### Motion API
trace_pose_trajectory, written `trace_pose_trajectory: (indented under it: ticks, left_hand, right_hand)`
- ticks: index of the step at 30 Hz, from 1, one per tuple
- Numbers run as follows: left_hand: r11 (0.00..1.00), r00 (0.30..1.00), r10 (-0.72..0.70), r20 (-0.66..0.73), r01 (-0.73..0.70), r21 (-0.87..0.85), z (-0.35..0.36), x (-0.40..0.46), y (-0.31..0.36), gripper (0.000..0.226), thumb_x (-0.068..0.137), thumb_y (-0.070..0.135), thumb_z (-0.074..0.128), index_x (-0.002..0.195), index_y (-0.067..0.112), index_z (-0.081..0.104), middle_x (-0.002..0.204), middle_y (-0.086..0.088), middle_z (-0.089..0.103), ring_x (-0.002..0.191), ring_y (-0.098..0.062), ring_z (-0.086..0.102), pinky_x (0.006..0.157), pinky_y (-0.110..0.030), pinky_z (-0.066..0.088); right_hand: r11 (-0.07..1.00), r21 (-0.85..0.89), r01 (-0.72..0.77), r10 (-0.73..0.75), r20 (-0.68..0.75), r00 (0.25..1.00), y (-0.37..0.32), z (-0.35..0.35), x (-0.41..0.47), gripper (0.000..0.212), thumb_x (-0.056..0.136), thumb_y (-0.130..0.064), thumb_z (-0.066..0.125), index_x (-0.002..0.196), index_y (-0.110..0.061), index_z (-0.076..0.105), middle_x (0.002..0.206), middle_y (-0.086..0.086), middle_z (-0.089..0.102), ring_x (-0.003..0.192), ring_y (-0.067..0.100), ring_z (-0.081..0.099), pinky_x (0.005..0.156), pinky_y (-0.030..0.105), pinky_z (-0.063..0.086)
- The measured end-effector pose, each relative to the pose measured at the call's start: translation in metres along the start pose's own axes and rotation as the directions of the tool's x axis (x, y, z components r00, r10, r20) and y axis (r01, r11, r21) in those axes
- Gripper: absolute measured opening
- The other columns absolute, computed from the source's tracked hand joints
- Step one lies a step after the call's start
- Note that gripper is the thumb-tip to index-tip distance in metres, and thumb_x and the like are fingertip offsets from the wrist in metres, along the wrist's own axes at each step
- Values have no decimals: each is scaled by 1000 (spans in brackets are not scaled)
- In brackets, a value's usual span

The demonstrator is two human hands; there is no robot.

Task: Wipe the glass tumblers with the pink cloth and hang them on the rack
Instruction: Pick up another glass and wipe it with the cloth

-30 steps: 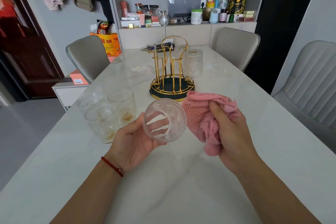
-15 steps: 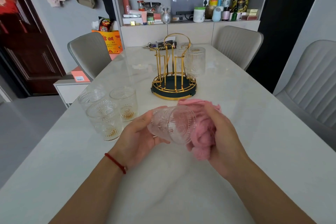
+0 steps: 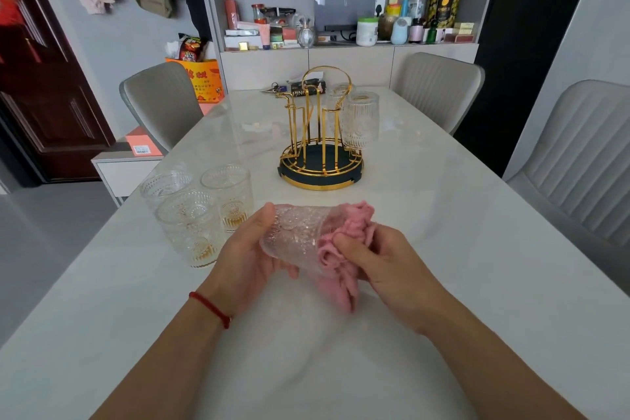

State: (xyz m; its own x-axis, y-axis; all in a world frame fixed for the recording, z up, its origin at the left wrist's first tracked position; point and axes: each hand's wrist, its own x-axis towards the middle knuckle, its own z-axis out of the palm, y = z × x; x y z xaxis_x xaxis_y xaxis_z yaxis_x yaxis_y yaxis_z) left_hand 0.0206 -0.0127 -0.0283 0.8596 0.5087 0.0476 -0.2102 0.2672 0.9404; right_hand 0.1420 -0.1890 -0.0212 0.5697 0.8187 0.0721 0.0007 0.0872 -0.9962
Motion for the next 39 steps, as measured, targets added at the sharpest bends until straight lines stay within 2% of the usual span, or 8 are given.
trace_pose_trajectory:
  ticks: [7, 11, 15, 22, 26, 30, 34, 39]
  left_hand:
    - [983, 942, -109, -316, 151, 109, 23, 3, 1, 35, 102, 42, 52, 78, 17, 56, 53, 0, 53, 37, -12, 49, 33, -17, 34]
    - [951, 934, -190, -304, 252, 180, 24, 1, 5, 41, 102, 48, 50, 81, 14, 61, 59, -6, 61, 47, -21, 54, 43, -23, 40]
    - [998, 998, -66, -15, 66, 7, 22, -7, 2, 31, 105, 39, 50, 121, 14, 58, 85, -15, 61, 55, -24, 57, 42, -28, 42]
    - [953, 943, -102, -316, 184, 241, 37, 0, 8, 25, 99, 39, 52, 80, 25, 62, 75, -4, 61, 62, -19, 59, 41, -21, 43]
    - [940, 950, -257, -176, 288, 182, 28, -7, 13, 37, 104, 36, 46, 75, 14, 55, 53, -7, 45, 31, -17, 36, 35, -14, 27]
    - [931, 937, -337, -94, 347, 118, 20, -11, 13, 31, 100, 40, 53, 100, 11, 65, 75, -14, 61, 47, -23, 56, 41, -22, 43]
    - [968, 973, -208, 96, 219, -123, 17, -13, 5, 37, 87, 32, 66, 122, 26, 60, 105, -6, 67, 79, -24, 62, 66, -33, 45]
    - [975, 998, 66, -6, -64, 211, 28, -8, -3, 43, 105, 54, 44, 127, 19, 55, 67, -6, 51, 47, -16, 40, 45, -24, 22]
  right_hand:
    - [919, -393, 40, -126, -195, 973, 2, 12, -3, 61, 74, -62, 61, 77, -2, 68, 68, 10, 72, 64, 28, 69, 63, 46, 61]
    - [926, -377, 11, -105, -232, 967, 5, 11, -2, 52, 84, -47, 67, 67, 1, 58, 55, 9, 58, 56, 17, 53, 54, 41, 46]
    - [963, -251, -97, 19, -298, 954, 14, 7, 4, 46, 89, -45, 67, 74, -1, 69, 67, 17, 69, 71, 35, 73, 66, 51, 60]
    - [899, -437, -19, -95, -237, 967, 6, 2, 0, 46, 98, -33, 61, 61, -7, 53, 50, -6, 52, 50, 11, 46, 52, 31, 39]
    - [868, -493, 57, -175, -195, 965, 1, 1, -2, 44, 101, -29, 59, 63, -8, 53, 50, -4, 48, 50, 9, 43, 51, 29, 39]
    - [866, -492, 91, -199, -171, 965, 5, 2, -1, 28, 102, -30, 59, 81, -15, 71, 71, 2, 72, 68, 14, 68, 67, 43, 58]
    - [882, -472, 12, -164, -282, 945, 4, -2, 1, 35, 101, -39, 62, 76, -16, 72, 69, -4, 74, 67, 12, 71, 63, 37, 58]
    - [945, -327, 10, -115, -304, 946, -1, -5, -1, 39, 96, -50, 66, 83, -15, 75, 78, 2, 78, 80, 22, 76, 79, 50, 62]
